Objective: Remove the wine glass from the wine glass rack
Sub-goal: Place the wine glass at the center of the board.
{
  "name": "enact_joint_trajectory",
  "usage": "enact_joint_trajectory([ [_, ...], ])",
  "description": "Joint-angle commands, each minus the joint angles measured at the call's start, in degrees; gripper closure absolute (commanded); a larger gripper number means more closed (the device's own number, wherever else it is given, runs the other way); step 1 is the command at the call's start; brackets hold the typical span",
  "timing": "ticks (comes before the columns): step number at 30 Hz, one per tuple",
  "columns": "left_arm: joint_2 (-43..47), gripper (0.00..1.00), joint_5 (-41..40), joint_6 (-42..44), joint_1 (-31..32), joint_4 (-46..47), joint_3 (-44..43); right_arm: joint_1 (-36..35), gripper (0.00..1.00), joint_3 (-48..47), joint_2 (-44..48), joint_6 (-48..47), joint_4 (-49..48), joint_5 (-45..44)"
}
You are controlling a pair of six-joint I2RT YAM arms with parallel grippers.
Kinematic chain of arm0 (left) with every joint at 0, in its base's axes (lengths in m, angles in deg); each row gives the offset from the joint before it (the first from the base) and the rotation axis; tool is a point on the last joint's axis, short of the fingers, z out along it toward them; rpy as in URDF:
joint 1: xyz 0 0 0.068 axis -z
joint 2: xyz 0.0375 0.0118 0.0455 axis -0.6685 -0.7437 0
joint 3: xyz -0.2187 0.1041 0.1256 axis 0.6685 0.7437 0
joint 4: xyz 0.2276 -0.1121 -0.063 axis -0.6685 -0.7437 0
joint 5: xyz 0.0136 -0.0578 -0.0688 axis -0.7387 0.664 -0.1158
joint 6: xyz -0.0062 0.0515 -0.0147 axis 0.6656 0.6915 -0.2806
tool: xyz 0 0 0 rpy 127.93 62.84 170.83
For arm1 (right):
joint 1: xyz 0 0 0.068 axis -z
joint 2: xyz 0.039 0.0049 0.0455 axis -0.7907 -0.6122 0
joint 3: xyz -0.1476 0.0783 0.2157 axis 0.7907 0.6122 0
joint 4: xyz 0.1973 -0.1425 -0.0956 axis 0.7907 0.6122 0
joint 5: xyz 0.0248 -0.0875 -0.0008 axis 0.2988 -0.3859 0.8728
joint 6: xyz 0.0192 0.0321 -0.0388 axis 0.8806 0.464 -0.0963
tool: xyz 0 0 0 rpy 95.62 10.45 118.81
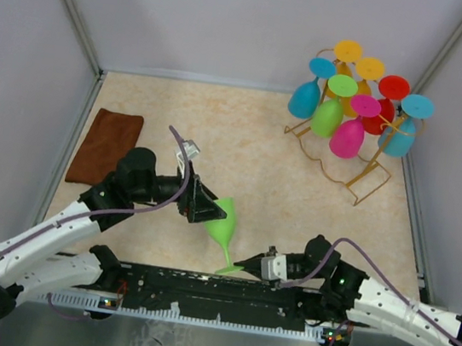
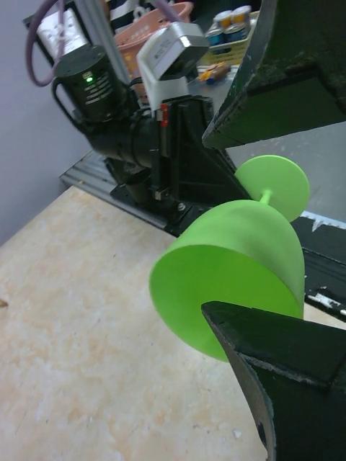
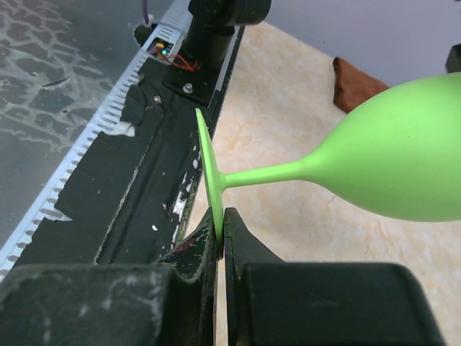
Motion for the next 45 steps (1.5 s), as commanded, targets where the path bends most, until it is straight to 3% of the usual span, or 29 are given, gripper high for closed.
enact_joint_trajectory([
  [1,-1.66,0.12,12.5,1.7,0.22,2.09,-0.54,-0.26,1.0,0.9,3.2,-0.33,-3.11,2.35],
  [4,-1.88,0.22,16.49,1.23,0.27,3.16,-0.7,-0.26,1.0,0.72,3.7,-0.28,-1.72,2.09],
  [14,0.95,0.57,19.02,3.41,0.22,1.54,-1.26,-0.28,1.0,0.34,3.82,-0.2,1.52,1.46],
  [22,2.22,1.0,19.9,6.53,0.2,-2.3,-2.57,-0.28,1.0,-0.3,3.6,-0.2,4.23,-2.26],
  [30,2.67,1.0,15.76,7.97,0.27,-4.95,-3.73,-0.3,1.0,-0.65,1.75,-0.46,4.96,-5.66],
  [34,2.68,1.0,13.55,8.65,0.24,-6.4,-4.29,-0.26,0.93,-0.87,2.01,-0.55,5.21,-6.28],
  [38,3.53,1.0,7.5,9.59,0.2,-8.84,-5.42,-0.26,0.73,-1.37,2.95,-0.51,5.21,-6.91],
  [45,6.13,1.0,-10.58,10.53,0.2,-14.49,-7.16,-0.26,0.48,0.77,7.66,2.59,-1.15,-7.51],
])
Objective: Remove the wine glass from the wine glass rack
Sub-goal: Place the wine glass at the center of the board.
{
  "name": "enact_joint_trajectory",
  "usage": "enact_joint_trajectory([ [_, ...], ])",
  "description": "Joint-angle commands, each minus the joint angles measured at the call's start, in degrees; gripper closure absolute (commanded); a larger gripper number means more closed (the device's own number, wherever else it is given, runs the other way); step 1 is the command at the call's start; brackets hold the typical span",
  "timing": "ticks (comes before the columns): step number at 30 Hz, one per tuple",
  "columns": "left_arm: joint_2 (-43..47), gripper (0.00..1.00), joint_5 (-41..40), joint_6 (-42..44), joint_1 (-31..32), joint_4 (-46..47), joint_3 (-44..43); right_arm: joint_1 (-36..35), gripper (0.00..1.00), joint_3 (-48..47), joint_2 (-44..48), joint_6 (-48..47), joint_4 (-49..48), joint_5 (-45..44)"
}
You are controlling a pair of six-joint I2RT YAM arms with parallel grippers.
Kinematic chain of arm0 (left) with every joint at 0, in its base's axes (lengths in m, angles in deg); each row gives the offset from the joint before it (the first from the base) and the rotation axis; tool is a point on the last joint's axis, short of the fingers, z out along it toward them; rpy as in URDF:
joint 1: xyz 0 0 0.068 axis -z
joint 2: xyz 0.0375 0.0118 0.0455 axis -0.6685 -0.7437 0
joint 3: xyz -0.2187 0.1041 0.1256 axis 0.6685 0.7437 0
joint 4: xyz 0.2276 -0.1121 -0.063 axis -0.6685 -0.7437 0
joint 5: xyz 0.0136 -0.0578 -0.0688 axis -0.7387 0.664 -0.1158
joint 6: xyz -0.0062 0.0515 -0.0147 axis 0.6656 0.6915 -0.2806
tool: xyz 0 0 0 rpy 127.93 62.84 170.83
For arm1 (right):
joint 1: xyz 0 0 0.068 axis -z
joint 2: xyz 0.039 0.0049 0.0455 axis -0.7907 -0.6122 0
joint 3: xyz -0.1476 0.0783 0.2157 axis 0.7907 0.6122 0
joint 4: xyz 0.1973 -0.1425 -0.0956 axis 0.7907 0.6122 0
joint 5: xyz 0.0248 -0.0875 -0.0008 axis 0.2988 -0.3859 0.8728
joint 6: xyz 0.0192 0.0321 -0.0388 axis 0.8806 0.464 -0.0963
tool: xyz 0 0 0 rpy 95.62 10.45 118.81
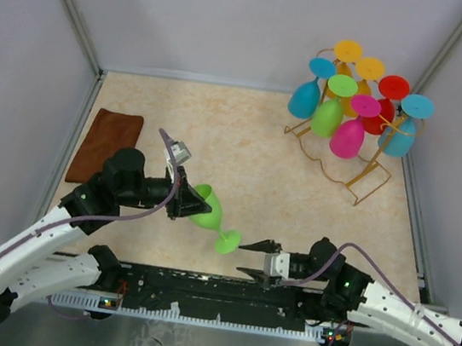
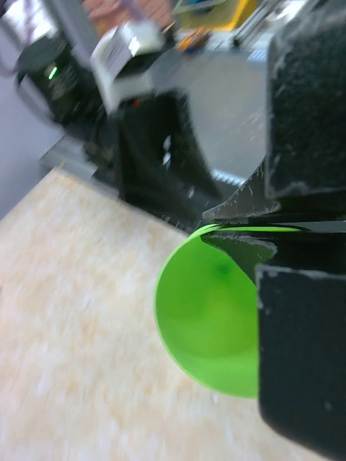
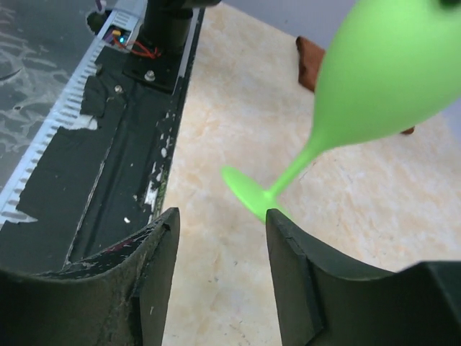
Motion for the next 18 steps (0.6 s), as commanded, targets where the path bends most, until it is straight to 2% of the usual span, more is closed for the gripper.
enact_joint_trajectory([
  [1,2.6,1.0,-17.5,2.48,-0.22,-2.51,-2.31,-0.03,0.46,0.57,3.55,3.38,-6.17,-0.98],
  [3,3.45,1.0,-24.14,1.87,-0.21,-3.78,-2.1,-0.04,0.38,0.88,5.55,3.66,-6.54,-2.58],
  [10,0.7,1.0,-46.79,3.49,-0.22,-6.33,-2.02,-0.04,0.28,0.89,8.99,7.21,-7.51,-11.29],
  [13,-3.46,1.0,-50.53,5.69,-0.22,-5.26,-4.03,-0.04,0.22,1.0,9.58,9.25,-8.94,-15.25],
  [18,-13.02,1.0,-53.64,11.2,-0.37,-1.43,-8.23,-0.06,0.21,0.67,9.85,9.97,-10.42,-18.88],
])
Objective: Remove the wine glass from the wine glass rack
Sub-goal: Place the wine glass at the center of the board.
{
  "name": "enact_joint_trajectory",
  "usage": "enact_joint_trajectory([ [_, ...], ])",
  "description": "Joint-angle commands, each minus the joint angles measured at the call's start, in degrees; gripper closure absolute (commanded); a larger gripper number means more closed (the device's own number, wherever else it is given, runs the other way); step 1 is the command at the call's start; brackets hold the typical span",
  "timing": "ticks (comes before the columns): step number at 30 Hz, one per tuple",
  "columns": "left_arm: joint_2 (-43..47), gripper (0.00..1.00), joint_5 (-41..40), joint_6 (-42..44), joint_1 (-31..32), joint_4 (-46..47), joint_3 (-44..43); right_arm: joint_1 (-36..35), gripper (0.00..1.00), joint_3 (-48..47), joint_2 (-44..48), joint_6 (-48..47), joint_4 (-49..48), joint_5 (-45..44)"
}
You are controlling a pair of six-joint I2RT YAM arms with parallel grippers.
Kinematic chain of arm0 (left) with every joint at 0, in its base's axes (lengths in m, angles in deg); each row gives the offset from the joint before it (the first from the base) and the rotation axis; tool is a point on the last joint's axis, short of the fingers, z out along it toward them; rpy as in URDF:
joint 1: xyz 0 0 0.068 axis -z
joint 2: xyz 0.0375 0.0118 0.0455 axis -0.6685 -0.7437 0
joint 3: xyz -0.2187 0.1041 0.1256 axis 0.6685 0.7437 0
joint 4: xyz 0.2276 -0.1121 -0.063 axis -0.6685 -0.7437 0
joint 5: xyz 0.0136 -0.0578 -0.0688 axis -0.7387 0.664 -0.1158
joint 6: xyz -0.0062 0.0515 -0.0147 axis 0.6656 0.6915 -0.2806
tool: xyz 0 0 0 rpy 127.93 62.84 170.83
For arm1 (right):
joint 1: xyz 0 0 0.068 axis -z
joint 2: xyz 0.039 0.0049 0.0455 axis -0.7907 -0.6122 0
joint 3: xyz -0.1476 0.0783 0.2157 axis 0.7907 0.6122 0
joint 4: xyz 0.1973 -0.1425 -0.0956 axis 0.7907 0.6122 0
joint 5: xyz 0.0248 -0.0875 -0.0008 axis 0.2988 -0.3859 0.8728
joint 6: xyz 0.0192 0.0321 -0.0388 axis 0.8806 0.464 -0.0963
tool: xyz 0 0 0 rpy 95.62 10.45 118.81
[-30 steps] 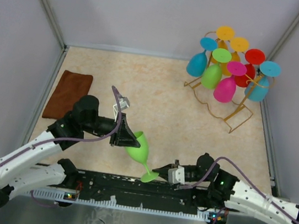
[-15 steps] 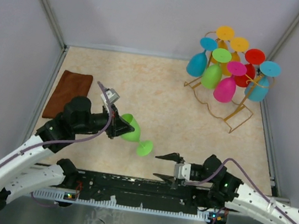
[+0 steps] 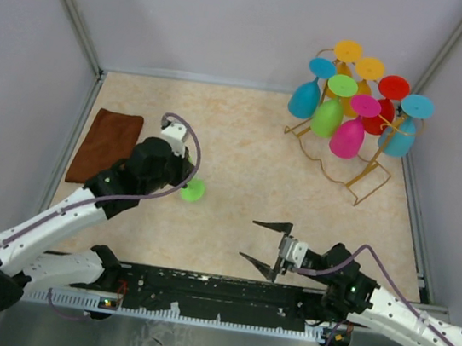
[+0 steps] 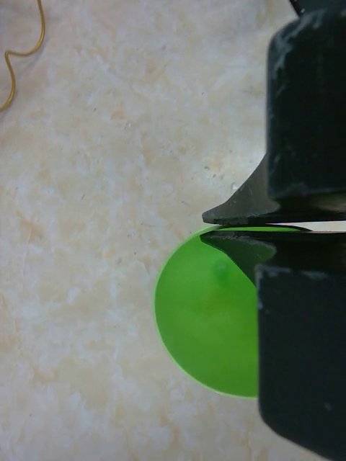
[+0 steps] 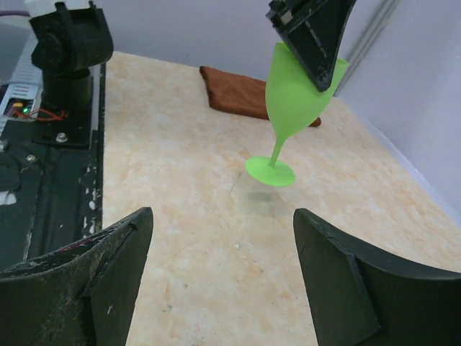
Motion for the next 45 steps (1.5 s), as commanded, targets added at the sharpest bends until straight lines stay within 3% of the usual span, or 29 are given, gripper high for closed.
enact_joint_trajectory([
  [1,-7.6,1.0,-7.91,5.27,-0.39,3.72,-5.74,-0.07,0.21,-0.45,0.55,2.19,-6.49,-6.01],
  [6,-18.05,1.0,-9.21,8.03,-2.74,6.8,-10.01,-0.04,0.21,-0.65,-0.03,5.34,-10.83,-9.17],
  [11,-26.02,1.0,-9.9,6.78,-5.03,8.65,-12.56,-0.02,0.2,-2.02,-0.13,7.08,-9.19,-12.43],
  [15,-28.83,1.0,-6.06,6.73,-10.95,18.2,-9.85,0.02,0.2,-2.68,-0.17,8.73,-7.57,-15.75],
  [19,-33.42,1.0,-4.95,4.85,-15.45,11.93,-16.71,-0.04,0.19,-2.57,-0.19,9.58,-7.78,-16.65],
  [30,-33.21,1.0,1.39,5.67,-15.58,8.99,-16.06,-0.04,0.18,-3.43,-0.29,9.25,-5.97,-17.04],
  [45,-33.02,0.99,3.38,7.83,-15.56,5.77,-16.31,-0.04,0.19,-4.63,-0.9,10.39,-3.96,-16.16],
])
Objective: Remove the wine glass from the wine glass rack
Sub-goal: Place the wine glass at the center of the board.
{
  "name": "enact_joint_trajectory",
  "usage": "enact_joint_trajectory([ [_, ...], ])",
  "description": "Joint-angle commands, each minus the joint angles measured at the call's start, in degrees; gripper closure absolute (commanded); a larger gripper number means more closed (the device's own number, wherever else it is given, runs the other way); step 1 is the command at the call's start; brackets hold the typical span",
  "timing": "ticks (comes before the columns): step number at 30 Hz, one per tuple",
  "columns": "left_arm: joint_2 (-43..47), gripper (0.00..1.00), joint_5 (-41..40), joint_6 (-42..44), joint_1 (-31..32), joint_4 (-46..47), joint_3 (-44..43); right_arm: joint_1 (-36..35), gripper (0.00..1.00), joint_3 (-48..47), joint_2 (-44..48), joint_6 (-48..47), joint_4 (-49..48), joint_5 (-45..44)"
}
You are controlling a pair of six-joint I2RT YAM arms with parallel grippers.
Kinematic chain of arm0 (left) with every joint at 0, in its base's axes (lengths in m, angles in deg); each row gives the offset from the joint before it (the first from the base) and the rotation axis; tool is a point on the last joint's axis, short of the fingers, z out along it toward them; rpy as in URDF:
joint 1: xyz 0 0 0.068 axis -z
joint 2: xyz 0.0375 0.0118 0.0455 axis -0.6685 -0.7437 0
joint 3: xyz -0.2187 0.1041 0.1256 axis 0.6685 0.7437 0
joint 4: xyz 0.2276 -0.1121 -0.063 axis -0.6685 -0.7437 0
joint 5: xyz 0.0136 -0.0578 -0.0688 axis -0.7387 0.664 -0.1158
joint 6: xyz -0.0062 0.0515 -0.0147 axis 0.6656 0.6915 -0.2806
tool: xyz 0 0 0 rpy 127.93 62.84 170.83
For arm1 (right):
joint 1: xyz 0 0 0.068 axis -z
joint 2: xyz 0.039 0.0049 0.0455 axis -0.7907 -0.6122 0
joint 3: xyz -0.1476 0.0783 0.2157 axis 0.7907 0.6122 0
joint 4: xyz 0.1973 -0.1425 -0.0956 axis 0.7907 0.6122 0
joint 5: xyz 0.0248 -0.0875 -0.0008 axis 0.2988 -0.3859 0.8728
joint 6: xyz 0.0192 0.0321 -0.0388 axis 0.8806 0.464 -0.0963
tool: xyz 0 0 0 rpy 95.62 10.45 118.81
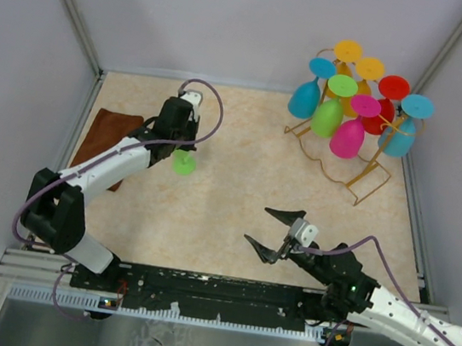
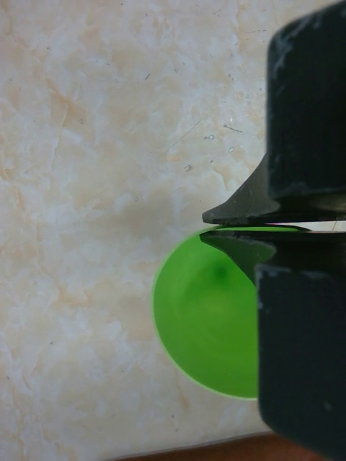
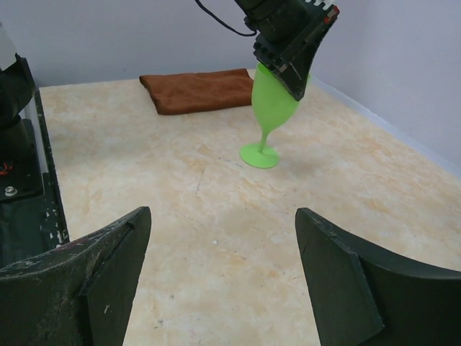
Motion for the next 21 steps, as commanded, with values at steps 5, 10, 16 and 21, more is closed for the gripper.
enact_joint_trajectory([
  [5,2.47,0.84,1.64,0.48,0.03,-1.25,-0.8,-0.04,0.19,-4.53,-0.07,0.84,0.62,-0.21],
  [10,4.26,0.62,0.72,1.03,0.03,-1.73,-0.92,-0.04,0.19,-4.58,-0.12,1.01,0.64,-0.29],
  [16,8.95,0.29,2.82,1.45,0.03,0.11,-0.26,-0.04,0.19,-5.08,0.14,1.85,1.33,-0.89],
  [21,14.65,0.17,5.41,0.67,0.04,-0.1,0.42,-0.04,0.17,-6.19,0.76,5.32,3.14,-4.28],
])
